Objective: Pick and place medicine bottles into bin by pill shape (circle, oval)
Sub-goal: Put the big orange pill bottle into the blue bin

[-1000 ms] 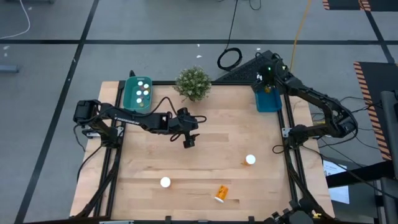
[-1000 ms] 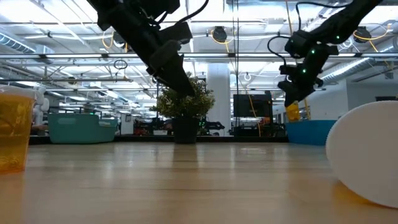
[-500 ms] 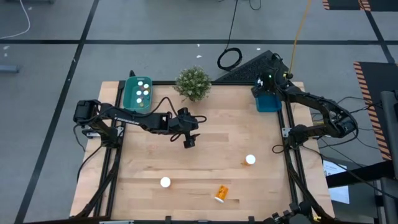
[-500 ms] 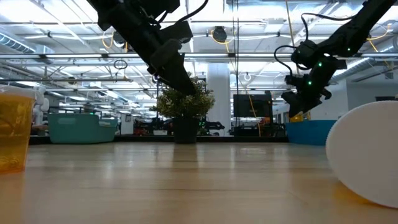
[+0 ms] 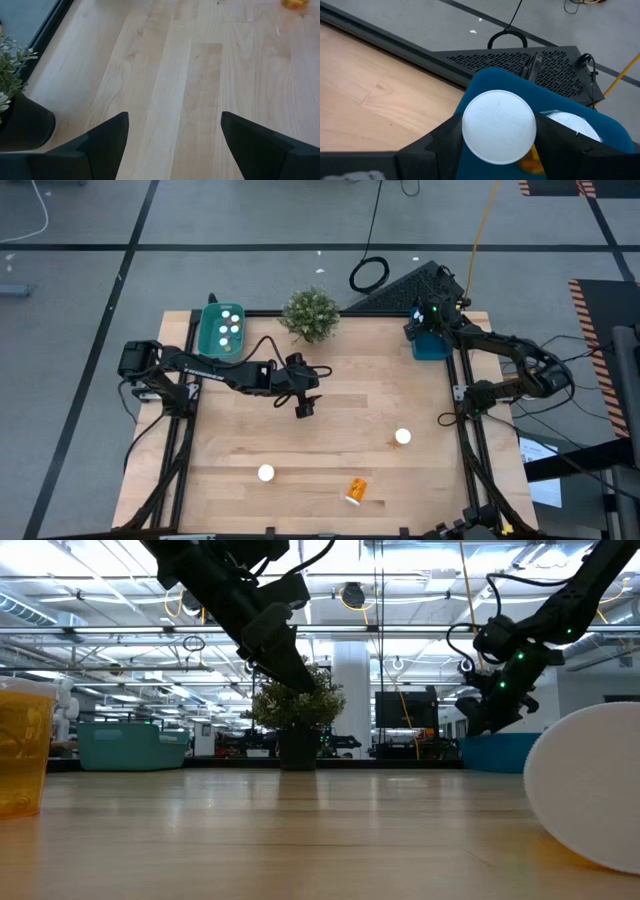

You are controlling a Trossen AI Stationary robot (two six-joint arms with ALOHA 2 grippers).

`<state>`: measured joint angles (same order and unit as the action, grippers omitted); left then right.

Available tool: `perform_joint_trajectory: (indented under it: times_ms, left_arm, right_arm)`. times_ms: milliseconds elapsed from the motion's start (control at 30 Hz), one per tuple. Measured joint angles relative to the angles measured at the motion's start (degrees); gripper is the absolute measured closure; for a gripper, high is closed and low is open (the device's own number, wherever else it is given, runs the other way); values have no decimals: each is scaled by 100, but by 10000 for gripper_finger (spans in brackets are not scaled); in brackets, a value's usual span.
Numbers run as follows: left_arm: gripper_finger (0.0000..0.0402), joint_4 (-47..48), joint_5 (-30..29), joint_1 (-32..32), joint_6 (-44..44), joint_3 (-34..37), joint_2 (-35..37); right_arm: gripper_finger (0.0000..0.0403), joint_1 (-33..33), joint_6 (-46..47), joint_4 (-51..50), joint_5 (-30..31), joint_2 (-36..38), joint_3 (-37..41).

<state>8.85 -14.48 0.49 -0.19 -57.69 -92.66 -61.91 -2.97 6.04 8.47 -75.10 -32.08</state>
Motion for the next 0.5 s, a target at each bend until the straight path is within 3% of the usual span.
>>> perform_joint_trajectory:
  times_ms: [500]
  left_arm:
    - [80,-12,2,0,-9,0,0]
  right_arm:
    - [174,0,19,0,208,-19,0]
